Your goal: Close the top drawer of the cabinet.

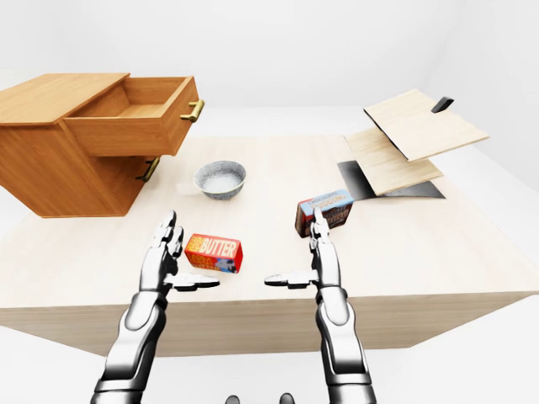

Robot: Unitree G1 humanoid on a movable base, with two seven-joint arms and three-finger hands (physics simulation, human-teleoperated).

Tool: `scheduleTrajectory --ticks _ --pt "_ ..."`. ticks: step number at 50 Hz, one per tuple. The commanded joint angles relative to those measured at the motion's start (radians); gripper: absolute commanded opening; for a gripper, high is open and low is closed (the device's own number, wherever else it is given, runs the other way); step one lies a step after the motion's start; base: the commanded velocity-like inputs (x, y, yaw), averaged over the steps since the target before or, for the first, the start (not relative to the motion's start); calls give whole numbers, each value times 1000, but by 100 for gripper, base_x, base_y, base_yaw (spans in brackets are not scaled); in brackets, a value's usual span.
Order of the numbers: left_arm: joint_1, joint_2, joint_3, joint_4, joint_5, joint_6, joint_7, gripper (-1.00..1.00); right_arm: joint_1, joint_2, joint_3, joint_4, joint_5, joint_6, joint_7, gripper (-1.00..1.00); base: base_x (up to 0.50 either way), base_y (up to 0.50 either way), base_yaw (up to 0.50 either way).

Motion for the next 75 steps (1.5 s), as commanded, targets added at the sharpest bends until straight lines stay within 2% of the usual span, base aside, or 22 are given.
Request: scheduleTrajectory --ticks 1,10,14,16,17,21,24,31,39,55,75 --pt "-23 19 27 44 -5 0 -31 100 -10 -18 -31 -3 4 13 32 100 0 0 0" --pt "-14 17 26 49 -2 -8 -37 100 -8 -19 -34 -15 1 20 32 100 0 0 0" --pt "-14 17 26 44 -2 -4 -37 100 -10 -21 -36 -24 0 29 34 100 0 0 0" --pt "-22 20 29 32 0 12 -37 100 -32 -18 -53 -63 32 87 26 100 0 0 0" --pt "-27 15 36 16 -31 37 -46 100 -47 -28 -55 -79 26 87 24 100 0 0 0" --pt "-46 20 30 -26 -26 86 -51 100 -83 -37 -65 -154 32 87 15 100 0 0 0" --pt "-89 34 42 -39 -30 86 -55 100 -102 -47 -63 -194 15 87 22 100 0 0 0" --pt "-260 77 75 -24 -46 86 -54 100 -198 -58 -76 -263 13 87 7 100 0 0 0" --pt "-360 91 70 -10 -46 86 -50 100 -258 -58 -58 -311 14 87 -7 100 0 0 0" --pt "-362 78 58 -70 -46 86 -44 100 -226 -53 -58 -356 47 87 12 100 1 0 0" --pt "-353 66 46 -84 -41 86 -46 100 -212 -53 -55 -367 44 87 29 100 29 -3 0"
